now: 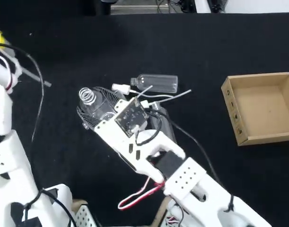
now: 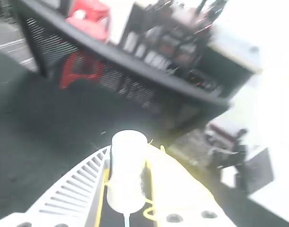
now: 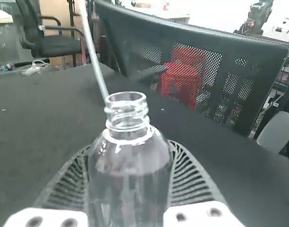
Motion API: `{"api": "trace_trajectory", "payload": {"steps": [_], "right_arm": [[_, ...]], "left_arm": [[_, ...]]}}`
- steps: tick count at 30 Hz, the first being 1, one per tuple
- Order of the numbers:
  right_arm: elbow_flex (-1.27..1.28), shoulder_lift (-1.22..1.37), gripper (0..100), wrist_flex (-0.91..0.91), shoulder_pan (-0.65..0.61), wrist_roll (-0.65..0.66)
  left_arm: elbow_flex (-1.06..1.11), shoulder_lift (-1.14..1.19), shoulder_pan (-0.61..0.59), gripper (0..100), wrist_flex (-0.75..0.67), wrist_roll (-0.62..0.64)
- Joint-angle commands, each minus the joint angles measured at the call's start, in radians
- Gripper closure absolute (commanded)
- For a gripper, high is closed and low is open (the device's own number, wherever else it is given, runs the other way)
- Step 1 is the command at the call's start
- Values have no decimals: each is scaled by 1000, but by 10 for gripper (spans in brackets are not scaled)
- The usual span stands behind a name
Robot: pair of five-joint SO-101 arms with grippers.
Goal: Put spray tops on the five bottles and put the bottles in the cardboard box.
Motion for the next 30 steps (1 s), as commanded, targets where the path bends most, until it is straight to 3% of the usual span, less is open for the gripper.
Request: {"api": "trace_trajectory", "payload": {"steps": [1, 9, 14, 30], "right_arm": [[-74, 87, 988, -41, -12, -6], [-133, 151, 988, -41, -15, -6], [-137, 157, 988, -41, -11, -6], [-137, 157, 988, -44, -11, -6]], "left_arm": [[-124, -31, 91, 970, -17, 43], [-232, -31, 259, 970, 64, 26], [-243, -37, 317, 970, 91, -66], [-234, -152, 326, 970, 69, -130]]}}
